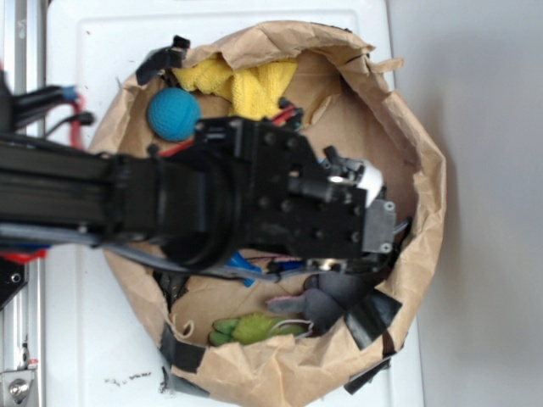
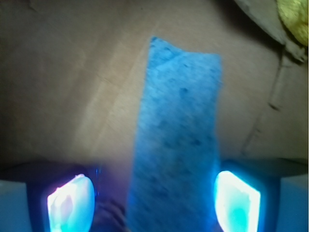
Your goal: Grab the blue sponge.
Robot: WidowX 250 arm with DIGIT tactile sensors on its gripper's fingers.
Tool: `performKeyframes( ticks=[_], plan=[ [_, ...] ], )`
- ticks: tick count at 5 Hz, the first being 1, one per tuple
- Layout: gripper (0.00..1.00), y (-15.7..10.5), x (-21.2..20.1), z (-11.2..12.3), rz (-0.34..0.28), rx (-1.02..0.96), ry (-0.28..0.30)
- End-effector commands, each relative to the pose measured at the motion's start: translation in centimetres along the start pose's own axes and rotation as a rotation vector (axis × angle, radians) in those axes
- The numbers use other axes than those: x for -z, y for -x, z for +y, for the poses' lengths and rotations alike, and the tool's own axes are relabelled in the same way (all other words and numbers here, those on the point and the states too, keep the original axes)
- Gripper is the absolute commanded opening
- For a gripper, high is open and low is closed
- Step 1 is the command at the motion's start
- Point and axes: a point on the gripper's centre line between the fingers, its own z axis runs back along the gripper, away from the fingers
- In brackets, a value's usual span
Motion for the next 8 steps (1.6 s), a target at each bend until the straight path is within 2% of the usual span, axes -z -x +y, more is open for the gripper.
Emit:
performKeyframes(
  ticks=[1,3,4,5,6,7,8],
  plan=[
    [0.0,-1.2,-0.4,0.5,-0.008,-0.008,0.044],
    [0.0,-1.1,-0.8,1.0,-0.034,0.032,0.039],
    [0.0,-2.0,-4.0,2.2,-0.01,0.181,0.058],
    [0.0,-4.6,-8.6,5.3,0.014,0.418,0.021],
    [0.0,-6.7,-12.2,7.4,0.03,0.55,0.076],
    [0.0,-7.1,-13.7,8.2,0.079,0.668,0.045],
    [0.0,-6.7,-14.2,8.3,0.154,0.813,0.025]
  ],
)
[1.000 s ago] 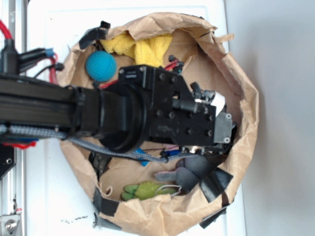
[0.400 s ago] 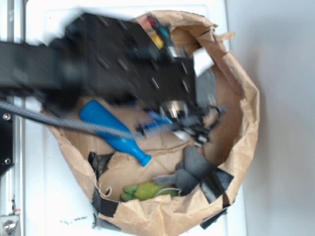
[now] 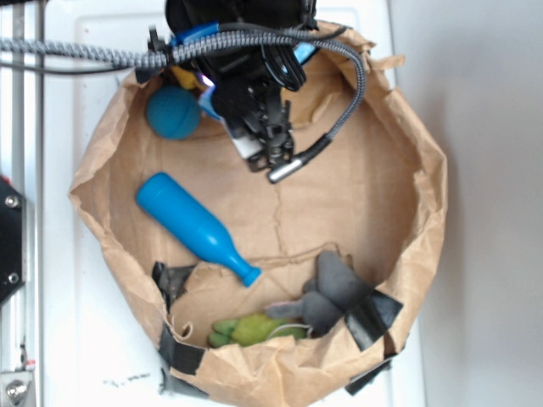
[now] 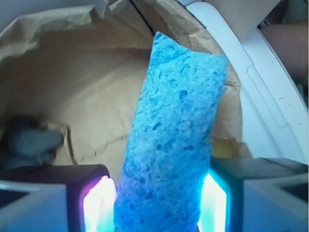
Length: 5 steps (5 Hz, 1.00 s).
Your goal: Grab the blue sponge.
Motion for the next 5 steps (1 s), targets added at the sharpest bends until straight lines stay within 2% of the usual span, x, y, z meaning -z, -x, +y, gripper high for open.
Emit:
performKeyframes(
  ticks=[1,2,3,5],
  plan=[
    [0.0,-0.5,-2.4,-0.4,0.023,0.191,-0.008],
    [0.0,0.7,-2.1,-2.1,-0.002,0.243,-0.039],
    [0.0,1.5,-2.1,-3.4,0.01,0.282,-0.028],
    [0.0,1.5,-2.0,-4.0,-0.019,0.272,0.001]
  ],
)
